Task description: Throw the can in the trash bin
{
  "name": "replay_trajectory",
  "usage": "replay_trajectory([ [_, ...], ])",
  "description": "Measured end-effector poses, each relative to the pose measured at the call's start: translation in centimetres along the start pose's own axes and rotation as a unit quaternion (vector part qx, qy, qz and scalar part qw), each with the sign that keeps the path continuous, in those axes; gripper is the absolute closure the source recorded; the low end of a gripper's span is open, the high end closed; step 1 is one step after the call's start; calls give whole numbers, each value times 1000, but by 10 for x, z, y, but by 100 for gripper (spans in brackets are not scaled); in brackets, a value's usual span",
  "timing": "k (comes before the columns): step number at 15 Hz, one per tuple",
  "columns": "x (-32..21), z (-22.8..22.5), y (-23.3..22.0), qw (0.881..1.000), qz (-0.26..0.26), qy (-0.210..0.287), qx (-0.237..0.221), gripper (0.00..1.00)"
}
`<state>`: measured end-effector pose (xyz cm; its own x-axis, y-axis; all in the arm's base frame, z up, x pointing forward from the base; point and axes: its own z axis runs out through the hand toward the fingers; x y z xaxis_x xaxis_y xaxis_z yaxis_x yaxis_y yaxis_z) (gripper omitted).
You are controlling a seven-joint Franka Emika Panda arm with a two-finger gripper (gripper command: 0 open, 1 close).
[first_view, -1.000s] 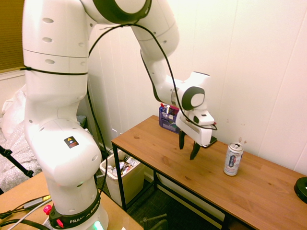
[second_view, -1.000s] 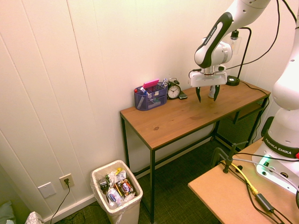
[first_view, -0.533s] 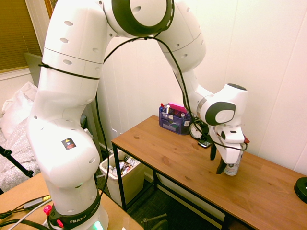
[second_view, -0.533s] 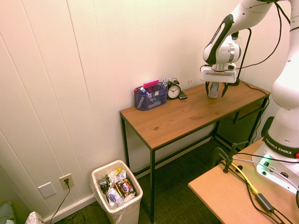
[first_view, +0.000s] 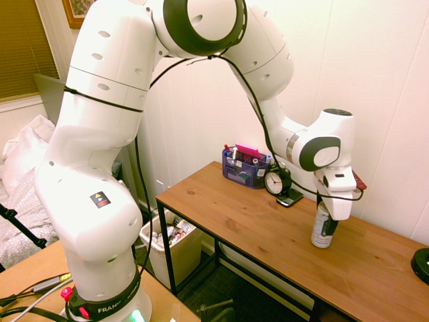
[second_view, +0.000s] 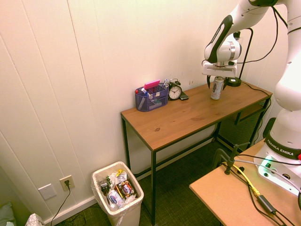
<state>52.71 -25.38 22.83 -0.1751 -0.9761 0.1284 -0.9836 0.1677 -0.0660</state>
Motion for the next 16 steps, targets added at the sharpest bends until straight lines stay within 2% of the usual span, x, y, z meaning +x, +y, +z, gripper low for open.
replay_trajectory([
  [7, 1, 10, 4, 1000, 0, 2, -14, 100],
  [16, -3, 8, 1, 1000, -3, -1, -11, 100],
])
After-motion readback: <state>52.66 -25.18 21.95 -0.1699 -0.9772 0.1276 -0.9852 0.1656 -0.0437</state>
